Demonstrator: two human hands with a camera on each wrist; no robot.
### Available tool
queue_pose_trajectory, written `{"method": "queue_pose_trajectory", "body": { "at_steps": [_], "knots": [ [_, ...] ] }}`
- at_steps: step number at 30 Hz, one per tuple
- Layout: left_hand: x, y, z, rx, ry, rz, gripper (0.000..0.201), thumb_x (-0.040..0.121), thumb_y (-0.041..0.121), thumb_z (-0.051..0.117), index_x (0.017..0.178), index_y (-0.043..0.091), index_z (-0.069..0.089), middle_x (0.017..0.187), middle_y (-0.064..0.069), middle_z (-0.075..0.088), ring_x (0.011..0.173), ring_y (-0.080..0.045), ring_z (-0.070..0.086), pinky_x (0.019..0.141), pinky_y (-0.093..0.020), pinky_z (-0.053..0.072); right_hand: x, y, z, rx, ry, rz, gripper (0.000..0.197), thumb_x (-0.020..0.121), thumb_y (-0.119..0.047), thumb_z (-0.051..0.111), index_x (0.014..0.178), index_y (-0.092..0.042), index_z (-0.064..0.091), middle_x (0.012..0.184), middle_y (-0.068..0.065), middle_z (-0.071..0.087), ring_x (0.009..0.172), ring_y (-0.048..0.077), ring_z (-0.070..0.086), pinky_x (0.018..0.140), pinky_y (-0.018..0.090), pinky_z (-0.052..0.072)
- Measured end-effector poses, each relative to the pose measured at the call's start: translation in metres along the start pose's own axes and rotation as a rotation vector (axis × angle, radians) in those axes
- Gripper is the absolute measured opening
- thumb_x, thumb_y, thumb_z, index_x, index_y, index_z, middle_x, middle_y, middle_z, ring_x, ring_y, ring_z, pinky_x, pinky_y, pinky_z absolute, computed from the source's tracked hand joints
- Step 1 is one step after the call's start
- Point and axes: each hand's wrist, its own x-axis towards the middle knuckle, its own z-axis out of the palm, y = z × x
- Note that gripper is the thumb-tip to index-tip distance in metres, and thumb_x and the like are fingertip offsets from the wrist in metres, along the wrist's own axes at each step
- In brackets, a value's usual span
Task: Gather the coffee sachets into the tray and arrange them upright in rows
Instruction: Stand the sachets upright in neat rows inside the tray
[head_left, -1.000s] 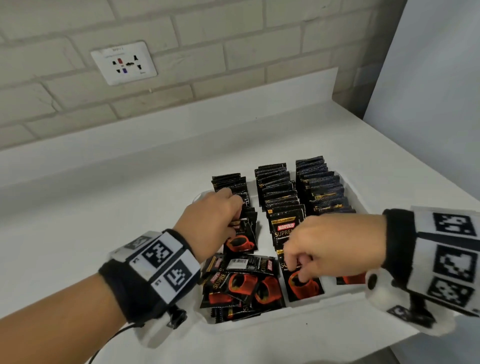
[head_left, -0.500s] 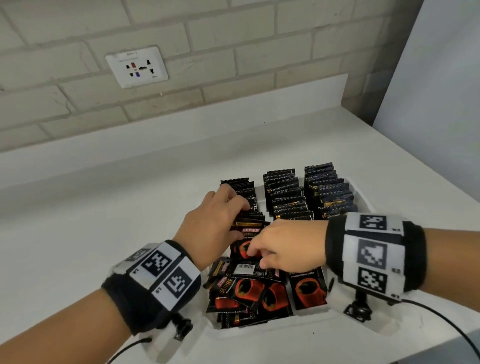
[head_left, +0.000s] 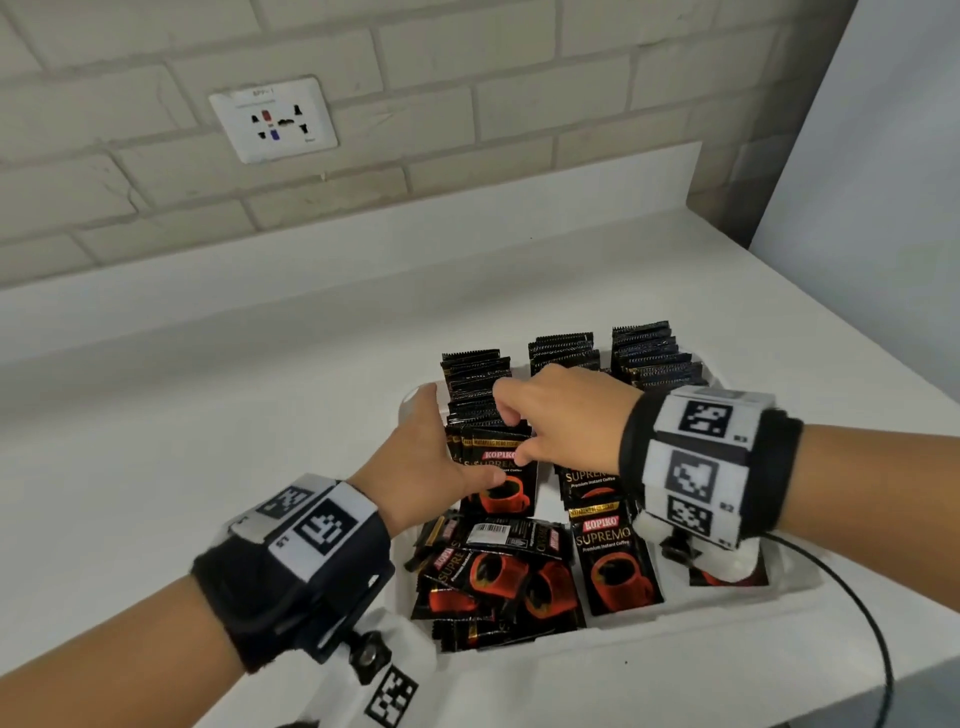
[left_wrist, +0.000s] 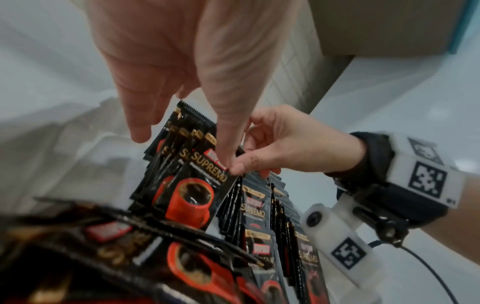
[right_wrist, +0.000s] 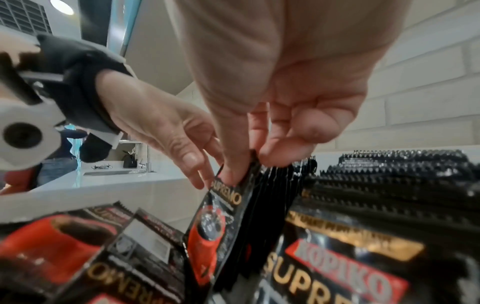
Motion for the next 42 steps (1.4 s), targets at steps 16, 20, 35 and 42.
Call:
{"method": "queue_pose_trajectory", "body": {
  "at_steps": [16, 20, 35, 42],
  "knots": [
    [0.011, -0.017, 0.028, -0.177, 0.074, -0.037, 0.084, 0.085, 0.004, 0.061, 0.144, 0.010, 0.002, 0.126, 0.008, 0.038, 0.117, -0.019, 0.049, 0.100, -0.037, 0.043, -0.003, 0.002, -0.007, 0.373, 0.066, 0.122, 0.039, 0.085, -0.036, 0.061, 0.115, -0.018, 0.045, 0.084, -0.007, 0.049, 0.072, 0.003, 0.047, 0.063, 0.015, 0.037],
    [0.011, -0.020, 0.033, -0.211, 0.049, -0.083, 0.087, 0.087, 0.006, 0.058, 0.146, 0.012, -0.006, 0.132, -0.006, 0.048, 0.112, -0.018, 0.054, 0.096, -0.033, 0.045, -0.014, -0.001, -0.009, 0.616, -0.064, 0.229, 0.067, 0.091, -0.039, 0.051, 0.144, -0.020, 0.015, 0.136, 0.009, 0.041, 0.116, 0.017, 0.050, 0.093, 0.022, 0.039],
    [0.003, -0.016, 0.027, -0.356, 0.003, -0.067, 0.055, 0.088, -0.003, 0.053, 0.126, 0.020, 0.022, 0.102, 0.002, 0.059, 0.095, -0.016, 0.062, 0.074, -0.026, 0.053, -0.031, 0.008, -0.026, 0.446, -0.055, 0.127, 0.035, 0.098, -0.018, 0.038, 0.132, -0.024, 0.043, 0.133, -0.004, 0.049, 0.117, 0.014, 0.052, 0.097, 0.018, 0.037],
    [-0.013, -0.006, 0.012, -0.224, 0.002, 0.053, 0.071, 0.088, 0.010, 0.059, 0.119, 0.056, 0.014, 0.122, 0.029, 0.025, 0.096, 0.007, 0.038, 0.057, 0.006, 0.035, -0.061, 0.012, 0.002, 0.055, -0.714, -0.072, 0.041, 0.091, -0.003, 0.034, 0.120, -0.018, 0.060, 0.116, 0.000, 0.064, 0.104, 0.014, 0.058, 0.094, 0.034, 0.048]
  ]
}}
